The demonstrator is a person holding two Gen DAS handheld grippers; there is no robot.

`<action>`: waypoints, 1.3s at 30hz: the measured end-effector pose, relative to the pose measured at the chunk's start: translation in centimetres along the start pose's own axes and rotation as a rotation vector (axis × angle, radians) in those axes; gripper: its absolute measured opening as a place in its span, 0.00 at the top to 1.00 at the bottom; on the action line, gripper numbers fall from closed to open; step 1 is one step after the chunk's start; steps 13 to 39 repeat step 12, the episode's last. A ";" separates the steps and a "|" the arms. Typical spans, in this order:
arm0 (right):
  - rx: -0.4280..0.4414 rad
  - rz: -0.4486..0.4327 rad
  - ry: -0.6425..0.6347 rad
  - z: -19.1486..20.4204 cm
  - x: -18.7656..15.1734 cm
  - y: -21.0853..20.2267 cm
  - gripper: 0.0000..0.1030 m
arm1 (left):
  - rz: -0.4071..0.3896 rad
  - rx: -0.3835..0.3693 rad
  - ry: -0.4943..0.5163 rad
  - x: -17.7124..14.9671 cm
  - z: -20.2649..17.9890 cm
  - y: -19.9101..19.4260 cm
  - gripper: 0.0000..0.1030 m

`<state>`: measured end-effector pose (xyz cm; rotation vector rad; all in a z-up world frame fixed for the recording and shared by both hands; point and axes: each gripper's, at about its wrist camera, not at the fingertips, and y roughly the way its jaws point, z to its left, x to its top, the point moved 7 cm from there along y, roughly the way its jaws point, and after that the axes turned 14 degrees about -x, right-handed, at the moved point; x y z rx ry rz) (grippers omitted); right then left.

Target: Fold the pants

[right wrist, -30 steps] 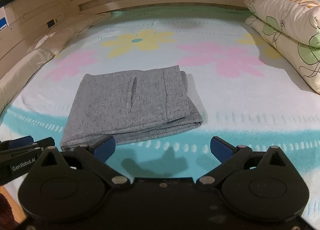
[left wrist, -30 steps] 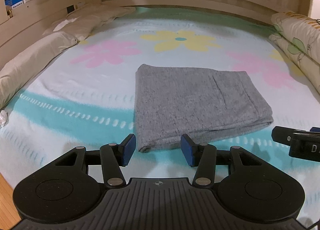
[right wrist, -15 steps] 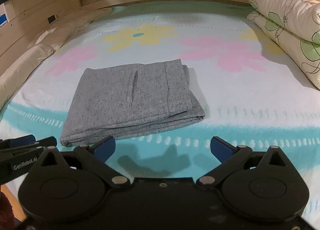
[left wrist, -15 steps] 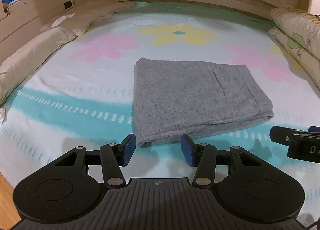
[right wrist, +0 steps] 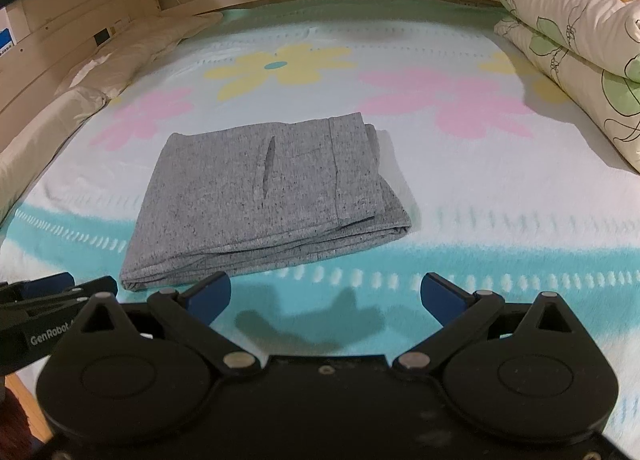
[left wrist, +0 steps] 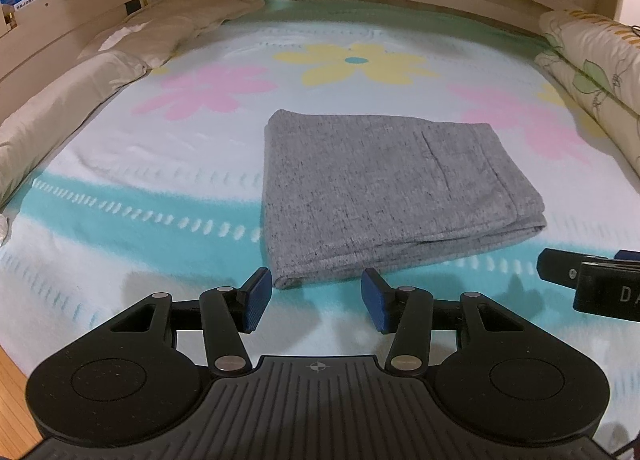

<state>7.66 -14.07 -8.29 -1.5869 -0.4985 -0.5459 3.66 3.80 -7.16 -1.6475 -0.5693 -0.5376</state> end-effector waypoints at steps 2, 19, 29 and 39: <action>-0.001 0.001 0.001 0.0 0.0 0.0 0.00 | 0.000 -0.001 0.000 0.0 0.0 0.0 0.54; 0.002 0.011 -0.003 0.0 -0.1 0.2 0.00 | -0.003 0.006 0.016 0.0 -0.1 0.2 0.54; 0.002 0.011 -0.003 0.0 -0.1 0.2 0.00 | -0.003 0.006 0.016 0.0 -0.1 0.2 0.54; 0.002 0.011 -0.003 0.0 -0.1 0.2 0.00 | -0.003 0.006 0.016 0.0 -0.1 0.2 0.54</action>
